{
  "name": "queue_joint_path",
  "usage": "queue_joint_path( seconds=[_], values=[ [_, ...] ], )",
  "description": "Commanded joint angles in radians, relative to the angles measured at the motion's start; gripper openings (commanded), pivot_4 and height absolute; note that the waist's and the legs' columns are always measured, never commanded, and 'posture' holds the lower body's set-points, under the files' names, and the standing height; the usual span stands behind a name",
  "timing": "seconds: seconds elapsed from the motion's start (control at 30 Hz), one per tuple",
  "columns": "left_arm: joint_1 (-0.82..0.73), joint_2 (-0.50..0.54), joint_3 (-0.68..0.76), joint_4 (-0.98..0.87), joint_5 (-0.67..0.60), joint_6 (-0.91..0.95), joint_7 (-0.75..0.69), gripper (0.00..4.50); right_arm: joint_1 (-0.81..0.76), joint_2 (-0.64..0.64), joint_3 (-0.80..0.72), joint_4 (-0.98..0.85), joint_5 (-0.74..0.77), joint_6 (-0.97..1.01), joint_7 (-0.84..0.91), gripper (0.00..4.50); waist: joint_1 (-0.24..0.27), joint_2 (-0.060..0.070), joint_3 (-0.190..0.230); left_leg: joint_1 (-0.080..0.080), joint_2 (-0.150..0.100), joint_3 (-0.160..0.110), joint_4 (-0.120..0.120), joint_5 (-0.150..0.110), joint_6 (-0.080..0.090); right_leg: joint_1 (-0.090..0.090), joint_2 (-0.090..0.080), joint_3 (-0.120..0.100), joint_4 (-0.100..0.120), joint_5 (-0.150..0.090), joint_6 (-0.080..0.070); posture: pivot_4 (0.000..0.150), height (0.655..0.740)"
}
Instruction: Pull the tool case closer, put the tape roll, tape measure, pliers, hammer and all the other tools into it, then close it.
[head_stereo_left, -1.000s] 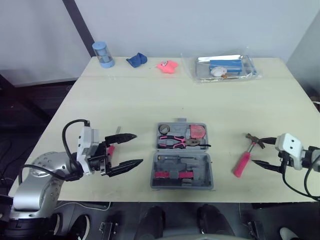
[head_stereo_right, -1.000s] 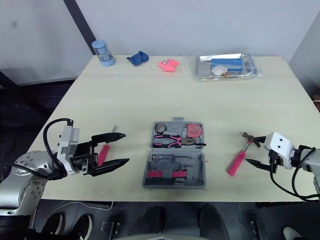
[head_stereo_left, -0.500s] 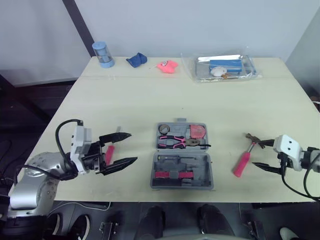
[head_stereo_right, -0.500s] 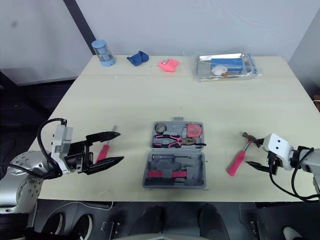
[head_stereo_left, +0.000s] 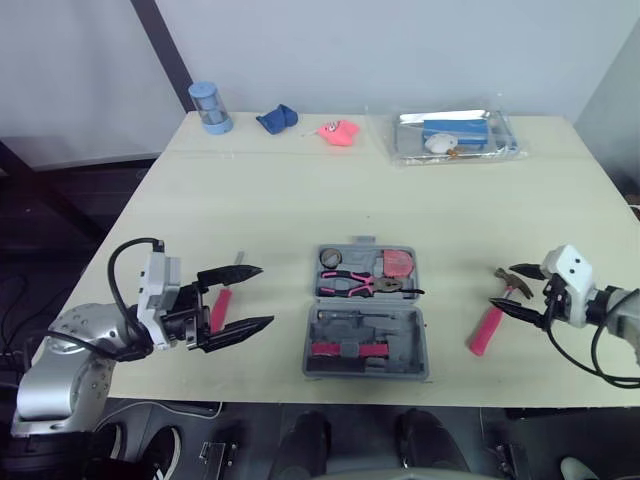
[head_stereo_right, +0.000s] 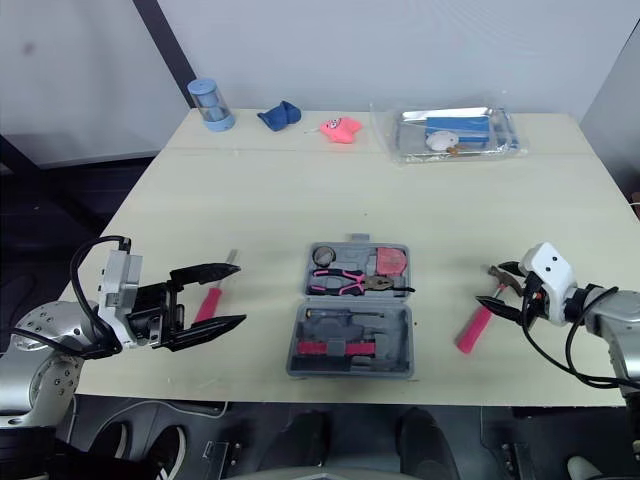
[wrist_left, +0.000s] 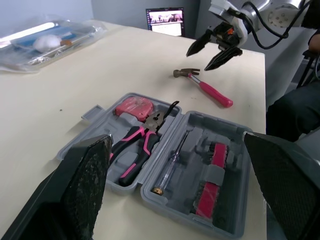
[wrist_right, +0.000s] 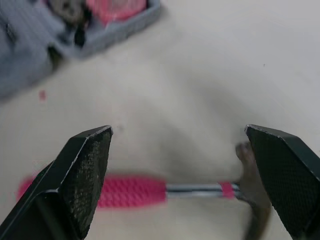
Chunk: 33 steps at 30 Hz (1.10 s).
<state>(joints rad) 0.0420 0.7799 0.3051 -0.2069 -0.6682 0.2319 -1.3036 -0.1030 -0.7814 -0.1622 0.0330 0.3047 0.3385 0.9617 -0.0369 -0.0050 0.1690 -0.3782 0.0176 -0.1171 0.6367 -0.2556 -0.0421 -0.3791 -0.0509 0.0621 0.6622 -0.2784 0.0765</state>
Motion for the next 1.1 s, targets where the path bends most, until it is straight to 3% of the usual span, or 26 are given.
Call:
queue_joint_path(
  seconds=[0.03,0.47,0.87,1.1],
  values=[
    [-0.009,-0.002,0.014,-0.065,-0.032,0.005,0.015,4.44,0.044,0.057,-0.092,-0.147,0.041,0.147,-0.176,4.5,-0.001,0.0,0.0,0.0,0.0,0.0,0.0,0.0,0.0,0.0,0.0,0.0,0.0,0.0,0.0,0.15,0.74],
    [-0.068,-0.009,-0.022,-0.056,-0.036,0.019,0.016,4.44,0.095,0.234,-0.14,-0.367,0.103,0.481,-0.488,4.5,-0.004,0.0,0.0,0.0,0.0,0.0,0.0,0.0,0.0,-0.001,0.0,0.0,0.0,0.0,0.0,0.15,0.74],
    [-0.086,-0.008,-0.025,-0.082,-0.046,0.037,0.037,4.44,0.12,0.426,-0.097,-0.369,0.003,0.502,-0.75,4.5,-0.006,0.0,0.0,0.0,0.0,0.0,0.0,0.0,0.0,-0.002,0.0,0.0,0.001,0.0,0.0,0.15,0.74],
    [-0.113,-0.008,-0.038,-0.081,-0.045,0.048,0.046,4.44,0.035,0.523,-0.109,-0.307,-0.005,0.508,-0.848,4.5,-0.007,0.001,0.0,0.0,0.0,0.0,0.0,0.0,0.0,-0.002,0.001,0.0,0.001,0.0,0.0,0.15,0.74]
  ],
)
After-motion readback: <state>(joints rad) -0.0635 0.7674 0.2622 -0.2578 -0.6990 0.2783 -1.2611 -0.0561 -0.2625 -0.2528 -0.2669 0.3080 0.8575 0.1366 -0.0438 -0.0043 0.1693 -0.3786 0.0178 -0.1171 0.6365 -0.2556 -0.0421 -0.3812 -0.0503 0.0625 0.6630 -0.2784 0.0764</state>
